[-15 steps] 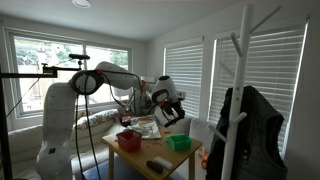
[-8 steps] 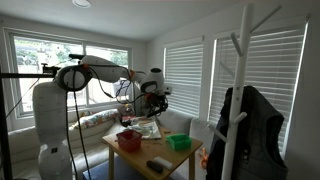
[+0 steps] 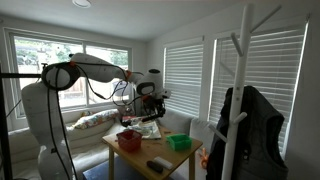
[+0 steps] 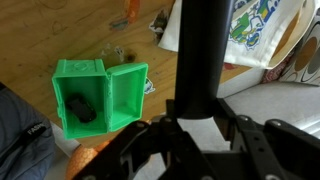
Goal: Move the remote control from the green box to the basket
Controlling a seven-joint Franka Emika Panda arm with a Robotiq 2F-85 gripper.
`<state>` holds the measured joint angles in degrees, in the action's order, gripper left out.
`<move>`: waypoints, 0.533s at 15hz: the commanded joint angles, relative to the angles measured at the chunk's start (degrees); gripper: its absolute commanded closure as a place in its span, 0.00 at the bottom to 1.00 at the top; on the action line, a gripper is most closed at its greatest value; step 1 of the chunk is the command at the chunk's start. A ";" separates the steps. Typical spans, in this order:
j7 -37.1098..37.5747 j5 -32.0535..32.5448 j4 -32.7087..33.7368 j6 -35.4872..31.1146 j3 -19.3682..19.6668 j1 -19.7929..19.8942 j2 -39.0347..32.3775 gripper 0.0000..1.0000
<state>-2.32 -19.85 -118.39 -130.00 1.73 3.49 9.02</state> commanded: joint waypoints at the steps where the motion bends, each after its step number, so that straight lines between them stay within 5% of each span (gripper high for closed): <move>1: -5.58 1.06 -0.23 3.03 0.18 -2.22 1.04 0.83; 8: -14.74 5.00 -1.47 9.38 -1.58 -6.21 4.27 0.83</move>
<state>-14.85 -17.01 -118.38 -123.63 0.55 -1.69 10.47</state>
